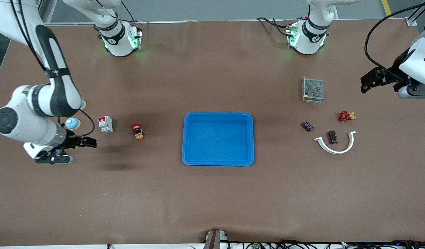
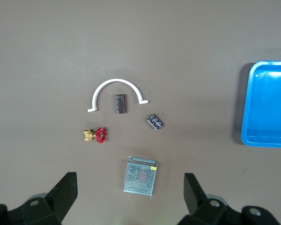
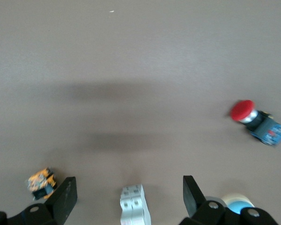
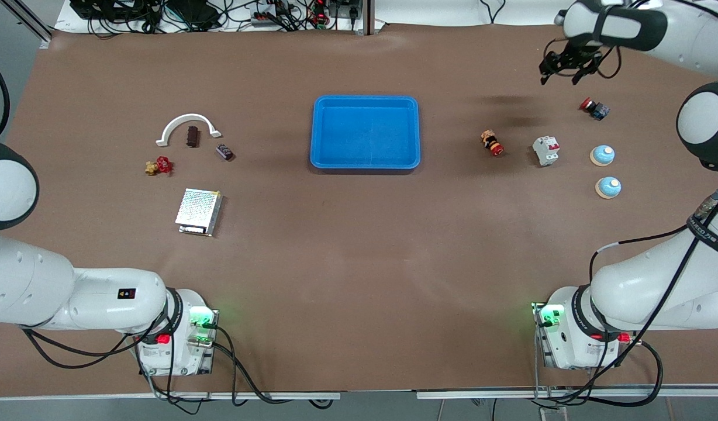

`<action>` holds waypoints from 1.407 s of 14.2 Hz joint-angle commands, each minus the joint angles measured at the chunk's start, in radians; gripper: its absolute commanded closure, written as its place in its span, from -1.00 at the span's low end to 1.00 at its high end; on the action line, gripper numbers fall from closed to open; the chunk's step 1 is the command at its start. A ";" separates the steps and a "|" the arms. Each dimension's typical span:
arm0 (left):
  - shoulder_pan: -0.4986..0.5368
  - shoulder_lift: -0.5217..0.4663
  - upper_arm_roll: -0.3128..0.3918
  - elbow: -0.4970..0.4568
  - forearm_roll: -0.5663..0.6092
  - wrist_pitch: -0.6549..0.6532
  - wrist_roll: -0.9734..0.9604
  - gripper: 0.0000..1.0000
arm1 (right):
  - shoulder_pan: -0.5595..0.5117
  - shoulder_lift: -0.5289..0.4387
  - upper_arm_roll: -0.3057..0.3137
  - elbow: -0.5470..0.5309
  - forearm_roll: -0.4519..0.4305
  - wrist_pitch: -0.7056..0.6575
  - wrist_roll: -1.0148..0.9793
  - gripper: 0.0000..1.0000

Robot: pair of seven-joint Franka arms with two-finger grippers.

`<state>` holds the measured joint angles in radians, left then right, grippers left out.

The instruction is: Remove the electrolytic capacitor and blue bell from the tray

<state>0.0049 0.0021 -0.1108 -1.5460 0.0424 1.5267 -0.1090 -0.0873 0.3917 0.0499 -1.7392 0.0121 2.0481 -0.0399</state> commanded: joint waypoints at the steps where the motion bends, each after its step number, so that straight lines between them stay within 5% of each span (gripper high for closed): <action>1: 0.006 -0.019 -0.006 -0.013 -0.016 0.003 -0.008 -1.00 | -0.019 0.006 0.010 0.192 -0.012 -0.234 -0.027 -1.00; 9: 0.006 -0.051 -0.010 -0.028 -0.016 -0.020 -0.057 -1.00 | -0.048 -0.037 0.007 0.544 -0.009 -0.638 -0.071 -1.00; 16: 0.012 -0.085 -0.020 -0.066 -0.015 -0.017 -0.023 -1.00 | -0.002 -0.198 0.004 0.518 0.008 -0.710 0.064 -1.00; 20: 0.012 -0.083 -0.018 -0.066 -0.015 -0.017 0.008 -1.00 | 0.004 -0.307 0.002 0.387 0.009 -0.663 0.064 -1.00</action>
<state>0.0058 -0.0539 -0.1255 -1.5872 0.0423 1.5079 -0.1328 -0.0816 0.1675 0.0539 -1.2400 0.0153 1.3450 0.0086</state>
